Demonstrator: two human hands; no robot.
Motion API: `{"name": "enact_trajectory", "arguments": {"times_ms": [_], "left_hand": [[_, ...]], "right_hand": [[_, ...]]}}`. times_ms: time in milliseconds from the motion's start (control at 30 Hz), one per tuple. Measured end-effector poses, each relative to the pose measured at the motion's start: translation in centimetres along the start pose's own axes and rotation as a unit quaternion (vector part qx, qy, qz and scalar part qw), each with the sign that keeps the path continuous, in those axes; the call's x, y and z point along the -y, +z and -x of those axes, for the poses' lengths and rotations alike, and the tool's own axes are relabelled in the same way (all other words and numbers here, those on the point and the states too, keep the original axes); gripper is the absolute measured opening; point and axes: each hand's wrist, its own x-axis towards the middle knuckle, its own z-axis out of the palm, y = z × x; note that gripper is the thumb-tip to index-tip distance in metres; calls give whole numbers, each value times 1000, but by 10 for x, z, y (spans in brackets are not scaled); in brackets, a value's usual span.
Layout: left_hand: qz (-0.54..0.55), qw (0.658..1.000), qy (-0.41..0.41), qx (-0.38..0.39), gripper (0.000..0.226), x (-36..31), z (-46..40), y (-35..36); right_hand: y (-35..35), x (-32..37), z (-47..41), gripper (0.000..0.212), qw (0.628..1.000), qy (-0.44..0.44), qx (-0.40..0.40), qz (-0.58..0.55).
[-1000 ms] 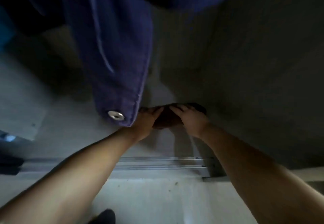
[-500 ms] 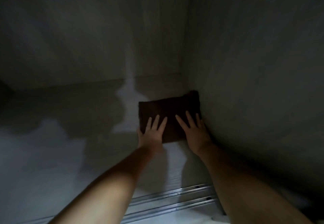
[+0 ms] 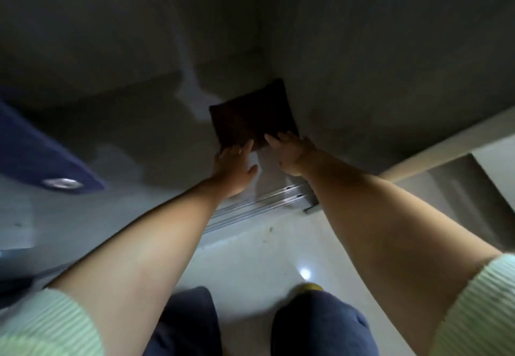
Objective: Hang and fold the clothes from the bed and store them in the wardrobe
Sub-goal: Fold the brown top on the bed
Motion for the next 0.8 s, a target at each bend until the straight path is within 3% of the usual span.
{"name": "enact_trajectory", "arguments": {"times_ms": [200,367,500,700,800], "left_hand": [[-73,996,8,56,61,-47,93,-99],[19,995,10,100,51,-93,175,-191],[9,988,32,151,54,-110,239,-243],[-19,988,79,133,56,-118,261,-317],[-41,986,114,118,52,-117,276,-350]], "right_hand": [[-60,32,122,58,998,-5,38,-40],[-123,36,219,60,988,38,57,-137],[-164,55,288,62,987,47,56,-141],[-215,61,354,47,977,119,13,-176],[-233,67,394,49,967,167,-14,-195]]}}
